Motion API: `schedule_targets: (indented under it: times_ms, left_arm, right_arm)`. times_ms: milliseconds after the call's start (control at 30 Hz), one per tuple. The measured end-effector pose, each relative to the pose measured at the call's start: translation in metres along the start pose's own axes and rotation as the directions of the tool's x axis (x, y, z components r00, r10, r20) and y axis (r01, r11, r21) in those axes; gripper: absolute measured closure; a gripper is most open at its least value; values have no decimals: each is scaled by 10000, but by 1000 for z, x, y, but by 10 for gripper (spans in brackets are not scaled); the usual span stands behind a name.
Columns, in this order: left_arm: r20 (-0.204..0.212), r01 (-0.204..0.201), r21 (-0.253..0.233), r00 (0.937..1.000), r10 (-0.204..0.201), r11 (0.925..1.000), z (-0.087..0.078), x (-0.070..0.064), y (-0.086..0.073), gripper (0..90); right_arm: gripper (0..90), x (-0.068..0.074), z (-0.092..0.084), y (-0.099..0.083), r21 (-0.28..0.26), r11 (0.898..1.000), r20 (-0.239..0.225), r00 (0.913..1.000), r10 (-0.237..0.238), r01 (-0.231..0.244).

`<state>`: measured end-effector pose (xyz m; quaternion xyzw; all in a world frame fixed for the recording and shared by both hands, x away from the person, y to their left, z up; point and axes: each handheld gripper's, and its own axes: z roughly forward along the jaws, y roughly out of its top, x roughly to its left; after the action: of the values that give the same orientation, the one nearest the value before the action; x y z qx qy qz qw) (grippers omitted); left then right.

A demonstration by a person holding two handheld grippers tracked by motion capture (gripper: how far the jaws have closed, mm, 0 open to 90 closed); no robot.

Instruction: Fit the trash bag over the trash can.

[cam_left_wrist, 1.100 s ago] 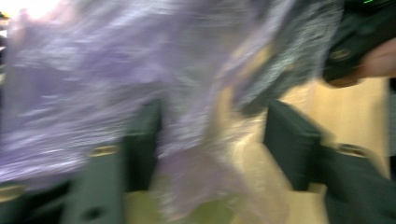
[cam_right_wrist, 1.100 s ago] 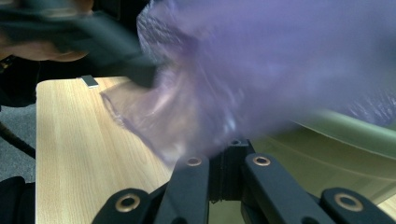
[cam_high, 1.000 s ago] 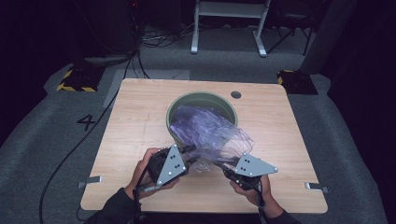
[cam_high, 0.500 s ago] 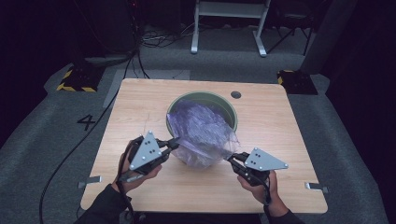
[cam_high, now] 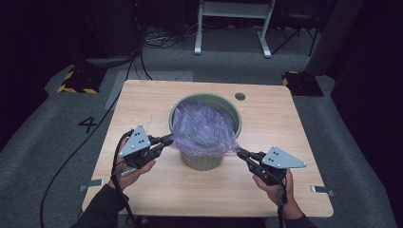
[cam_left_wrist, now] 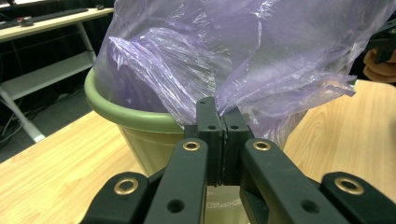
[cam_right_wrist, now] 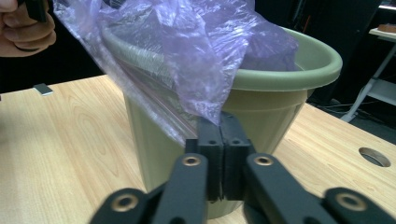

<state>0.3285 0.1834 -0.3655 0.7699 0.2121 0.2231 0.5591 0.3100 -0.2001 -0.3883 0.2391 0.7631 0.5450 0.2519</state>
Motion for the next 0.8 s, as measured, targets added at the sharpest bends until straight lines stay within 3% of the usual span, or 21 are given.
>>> schedule_targets:
  times_ms: [167, 333, 433, 467, 567, 633, 667, 733, 800]
  left_arm:
    - [242, -203, 81, 9995, 201, 9998, 0, -9, -2, 891]
    - [369, -171, 166, 9992, 165, 9997, 2, -14, -6, 889]
    - [435, -109, 203, 9990, 100, 9997, 3, -14, -11, 882]
    - [464, -50, 201, 9989, 41, 9998, 2, -14, -12, 877]
    - [407, 85, 272, 9991, -96, 9996, 1, -12, -15, 818]
    - [360, 1, 362, 9993, -14, 9993, -1, -13, -15, 757]
    - [396, -82, 393, 9992, 66, 9992, -2, -14, -15, 725]
    - [243, -92, 460, 9997, 80, 9989, -5, -15, -15, 603]
    - [310, -70, 648, 9995, 50, 9979, -8, -17, -14, 380]
  right_arm:
    - [520, 4, -4, 12, -79, 9998, 28, 9998, -178, 179]
    - [398, 8, -9, 34, -585, 9972, 115, 9989, -456, 462]
    - [380, 8, -1, 44, -538, 9965, 538, 9966, -616, 645]
    - [386, 7, 2, 46, -508, 9971, 536, 9971, -534, 561]
    - [525, 4, 14, 45, -43, 9984, 693, 9960, -559, 563]
    - [720, 3, 16, 44, -138, 9983, 508, 9971, -558, 566]
    - [761, 2, 17, 44, -125, 9982, 440, 9973, -589, 595]
    - [855, 1, 17, 44, -66, 9974, 541, 9960, -708, 712]
    - [900, -1, 16, 42, -98, 9976, 563, 9961, -680, 686]
